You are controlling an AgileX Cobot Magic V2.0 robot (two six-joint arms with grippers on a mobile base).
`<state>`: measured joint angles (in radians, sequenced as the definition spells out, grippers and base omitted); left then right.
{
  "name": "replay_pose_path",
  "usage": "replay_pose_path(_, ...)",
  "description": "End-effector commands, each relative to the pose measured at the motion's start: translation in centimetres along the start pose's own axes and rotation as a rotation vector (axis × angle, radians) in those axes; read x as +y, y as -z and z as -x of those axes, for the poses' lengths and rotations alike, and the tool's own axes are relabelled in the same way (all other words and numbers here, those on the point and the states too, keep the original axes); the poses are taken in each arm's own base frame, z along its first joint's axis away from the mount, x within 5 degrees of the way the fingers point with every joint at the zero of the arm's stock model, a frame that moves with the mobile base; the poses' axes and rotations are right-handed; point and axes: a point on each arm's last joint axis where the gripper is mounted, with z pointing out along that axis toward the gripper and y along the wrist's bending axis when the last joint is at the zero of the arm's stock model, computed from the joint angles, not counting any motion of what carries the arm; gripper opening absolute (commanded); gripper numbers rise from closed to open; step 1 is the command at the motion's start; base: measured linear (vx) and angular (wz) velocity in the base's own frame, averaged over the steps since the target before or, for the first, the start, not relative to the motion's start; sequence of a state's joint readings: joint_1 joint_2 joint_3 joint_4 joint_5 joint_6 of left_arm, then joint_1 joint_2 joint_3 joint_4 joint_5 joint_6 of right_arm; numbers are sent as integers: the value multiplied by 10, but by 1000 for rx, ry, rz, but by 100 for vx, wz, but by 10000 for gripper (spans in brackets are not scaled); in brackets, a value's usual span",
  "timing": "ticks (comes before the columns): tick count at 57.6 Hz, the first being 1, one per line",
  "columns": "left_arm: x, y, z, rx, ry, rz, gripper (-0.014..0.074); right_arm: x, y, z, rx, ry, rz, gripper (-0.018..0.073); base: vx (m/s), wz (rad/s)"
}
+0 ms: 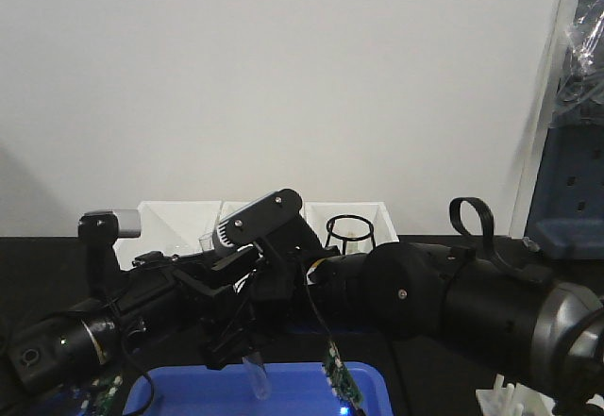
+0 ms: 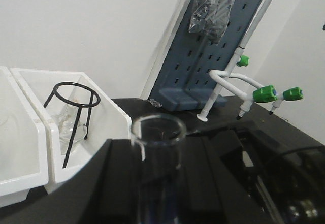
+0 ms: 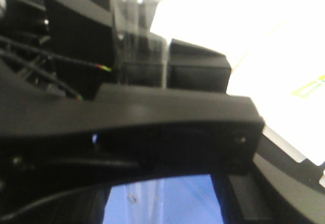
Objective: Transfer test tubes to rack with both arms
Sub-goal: 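Close the right gripper on the test tube and release the left gripper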
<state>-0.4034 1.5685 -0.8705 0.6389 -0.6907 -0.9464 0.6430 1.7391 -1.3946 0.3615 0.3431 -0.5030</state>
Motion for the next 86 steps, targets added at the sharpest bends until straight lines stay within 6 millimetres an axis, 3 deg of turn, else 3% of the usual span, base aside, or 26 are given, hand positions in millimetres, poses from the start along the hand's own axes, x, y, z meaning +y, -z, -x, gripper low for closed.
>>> replay_pose_path(1, -15, 3, 25, -110, -4, -74, -1, -6, 28, 31, -154, 6, -51, 435, 0, 0)
replay_pose_path(12, -17, 3, 22, -82, -44, -94, -1, -6, 28, 31, -154, 5, -51, 327, 0, 0)
replay_pose_path(32, -18, 3, 21, -75, -53, -99, -1, -6, 28, 31, -155, 8, -52, -15, 0, 0)
replay_pose_path(52, -21, 3, 23, -96, -53, -130, 38, -8, 29, 35, -203, -30, -72, -11, 0, 0)
replay_pose_path(62, -20, 3, 24, -104, -41, -121, 168, -8, 29, 35, -197, -28, -70, -11, 0, 0)
replay_pose_path(75, -20, 3, 25, -114, -32, -121, 459, -8, 29, 35, -206, -28, -74, -11, 0, 0)
replay_pose_path(86, -20, 3, 25, -114, -31, -121, 540, -9, 30, 37, -229, -28, -87, -10, 0, 0)
